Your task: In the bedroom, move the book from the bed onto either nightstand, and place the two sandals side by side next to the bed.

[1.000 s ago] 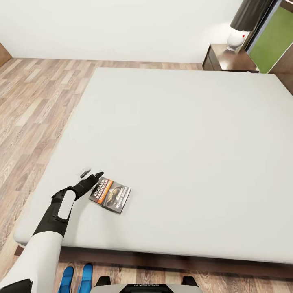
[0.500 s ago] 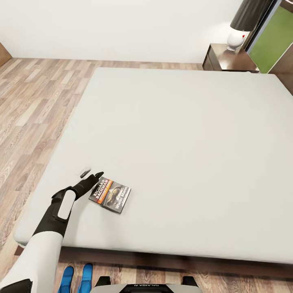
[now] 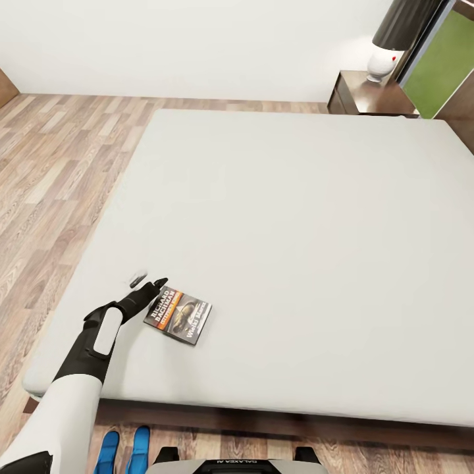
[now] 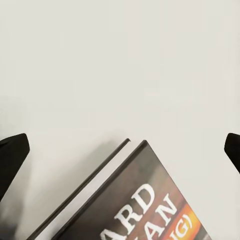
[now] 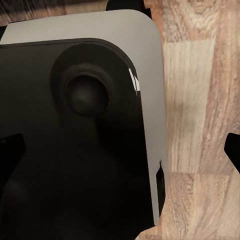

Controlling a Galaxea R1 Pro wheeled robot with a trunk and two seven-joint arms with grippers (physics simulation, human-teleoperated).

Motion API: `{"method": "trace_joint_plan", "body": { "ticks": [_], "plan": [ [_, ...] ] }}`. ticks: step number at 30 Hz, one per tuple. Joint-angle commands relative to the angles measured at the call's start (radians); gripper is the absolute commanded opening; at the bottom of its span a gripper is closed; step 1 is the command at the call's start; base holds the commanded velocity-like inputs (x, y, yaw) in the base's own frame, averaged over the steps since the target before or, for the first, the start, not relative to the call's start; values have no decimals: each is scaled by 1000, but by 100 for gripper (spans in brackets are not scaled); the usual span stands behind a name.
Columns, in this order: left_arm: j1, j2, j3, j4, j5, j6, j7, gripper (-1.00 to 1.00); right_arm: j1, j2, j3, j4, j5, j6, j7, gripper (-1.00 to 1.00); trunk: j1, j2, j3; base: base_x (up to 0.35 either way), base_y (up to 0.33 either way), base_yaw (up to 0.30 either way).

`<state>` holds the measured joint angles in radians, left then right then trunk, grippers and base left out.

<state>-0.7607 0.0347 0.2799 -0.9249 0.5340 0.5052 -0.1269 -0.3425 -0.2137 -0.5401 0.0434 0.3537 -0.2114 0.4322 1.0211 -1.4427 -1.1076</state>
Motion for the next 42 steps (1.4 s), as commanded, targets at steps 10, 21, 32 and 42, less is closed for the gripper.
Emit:
{"method": "trace_joint_plan", "body": {
  "ticks": [10,21,32,42],
  "plan": [
    [0,-1,2,0,6,9,-2,100,-1,-1,-8,4,9,-7,0,100,0,0,-1,0,-56,0],
    [0,-1,2,0,6,9,-2,100,-1,-1,-9,4,10,-7,0,100,0,0,-1,0,-13,0],
    [0,-1,1,0,6,9,-2,100,-1,-1,-9,4,10,-7,0,100,0,0,-1,0,-60,0],
    [0,-2,1,0,6,9,-2,100,-1,-1,-9,4,9,-7,0,100,0,0,-1,0,-44,0]
  ]
}}
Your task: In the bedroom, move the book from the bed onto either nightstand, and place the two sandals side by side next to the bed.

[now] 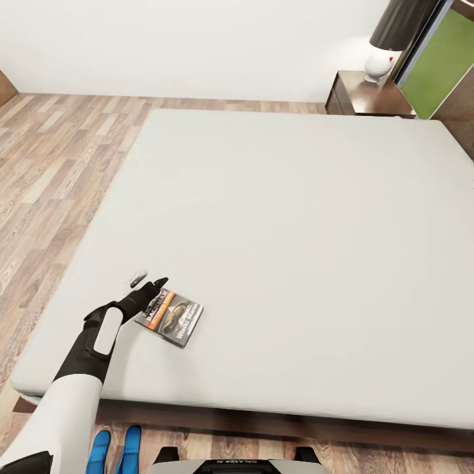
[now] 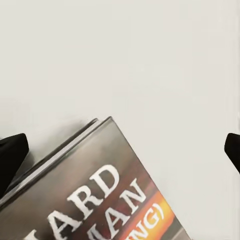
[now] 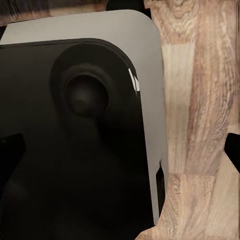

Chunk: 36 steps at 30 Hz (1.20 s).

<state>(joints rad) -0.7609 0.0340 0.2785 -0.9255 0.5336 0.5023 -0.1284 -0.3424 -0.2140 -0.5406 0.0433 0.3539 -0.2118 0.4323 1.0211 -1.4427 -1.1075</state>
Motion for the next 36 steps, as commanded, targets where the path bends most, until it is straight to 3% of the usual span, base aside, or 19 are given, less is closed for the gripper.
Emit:
{"method": "trace_joint_plan", "body": {
  "ticks": [1,36],
  "plan": [
    [0,-1,2,0,6,12,0,100,-1,-1,-8,4,9,-7,0,100,0,0,-1,0,-123,0],
    [0,-2,2,0,8,12,0,100,-1,-1,-8,4,9,-7,0,100,0,0,-1,-10,-40,0]
  ]
}}
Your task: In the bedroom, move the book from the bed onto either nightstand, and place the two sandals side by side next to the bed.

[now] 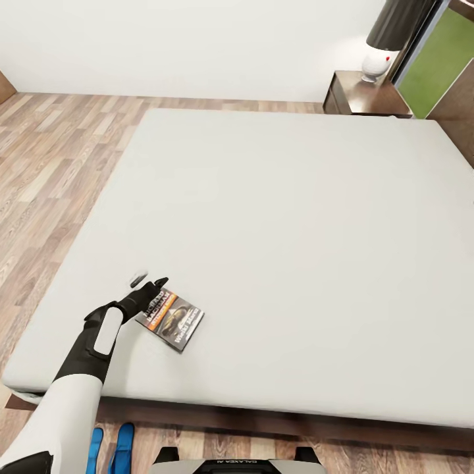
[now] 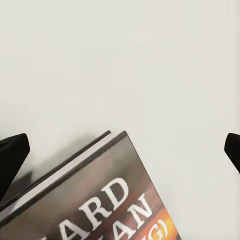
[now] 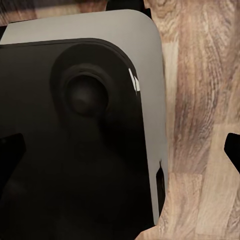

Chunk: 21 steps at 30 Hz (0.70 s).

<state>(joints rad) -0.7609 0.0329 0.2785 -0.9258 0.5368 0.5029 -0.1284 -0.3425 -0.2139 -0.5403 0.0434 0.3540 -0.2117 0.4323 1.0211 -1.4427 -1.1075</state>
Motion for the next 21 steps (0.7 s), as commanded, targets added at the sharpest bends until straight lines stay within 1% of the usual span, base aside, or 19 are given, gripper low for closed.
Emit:
{"method": "trace_joint_plan", "body": {
  "ticks": [1,4,10,21],
  "plan": [
    [0,-1,2,1,4,11,0,100,-1,-1,-8,4,9,-7,0,100,0,0,-1,0,0,0],
    [0,-1,2,1,5,11,0,100,-1,-1,-9,4,9,-7,0,100,0,0,-1,-69,-63,0],
    [0,-1,1,1,5,11,0,100,-1,-1,-9,4,9,-7,0,100,0,0,-1,-121,-137,0],
    [0,-2,1,1,5,11,0,100,-1,-1,-9,4,9,-7,0,100,0,0,-1,-6,-9,0]
  ]
}}
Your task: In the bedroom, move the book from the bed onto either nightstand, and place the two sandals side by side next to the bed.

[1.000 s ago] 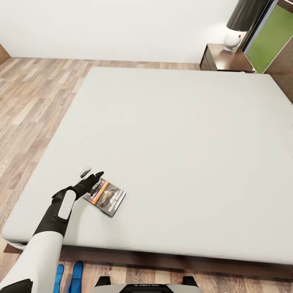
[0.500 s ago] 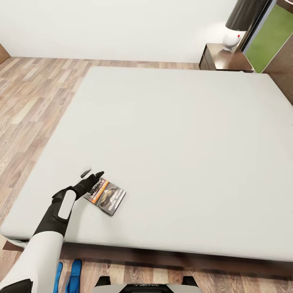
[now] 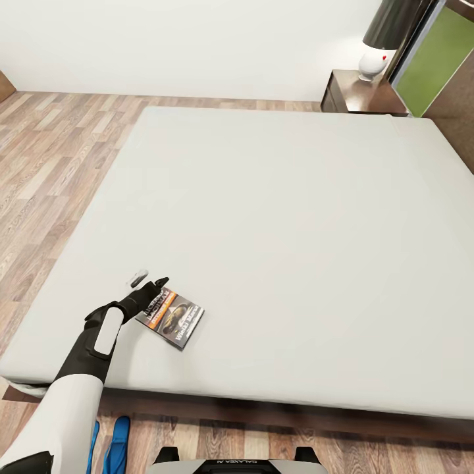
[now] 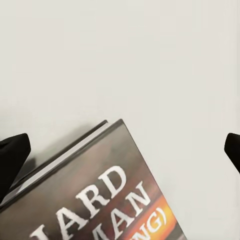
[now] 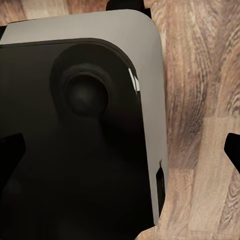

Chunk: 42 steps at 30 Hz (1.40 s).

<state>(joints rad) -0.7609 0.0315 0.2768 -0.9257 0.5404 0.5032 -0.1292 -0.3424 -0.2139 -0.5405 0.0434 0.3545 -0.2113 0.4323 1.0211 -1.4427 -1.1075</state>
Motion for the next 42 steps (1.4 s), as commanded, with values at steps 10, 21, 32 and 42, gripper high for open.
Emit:
{"method": "trace_joint_plan", "body": {
  "ticks": [10,21,32,42],
  "plan": [
    [0,-1,2,1,1,11,0,100,-1,-1,-8,4,8,-7,0,100,0,0,-1,0,-8,0],
    [0,-1,2,1,1,10,0,100,-1,-1,-8,4,8,-7,0,100,0,0,-1,0,-125,0],
    [0,-1,2,1,1,11,0,100,-1,-1,-8,4,9,-7,0,100,0,0,-1,-31,-2,0],
    [0,-2,2,1,1,11,0,100,-1,-1,-8,4,9,-7,0,100,0,0,-1,-77,0,0]
  ]
}}
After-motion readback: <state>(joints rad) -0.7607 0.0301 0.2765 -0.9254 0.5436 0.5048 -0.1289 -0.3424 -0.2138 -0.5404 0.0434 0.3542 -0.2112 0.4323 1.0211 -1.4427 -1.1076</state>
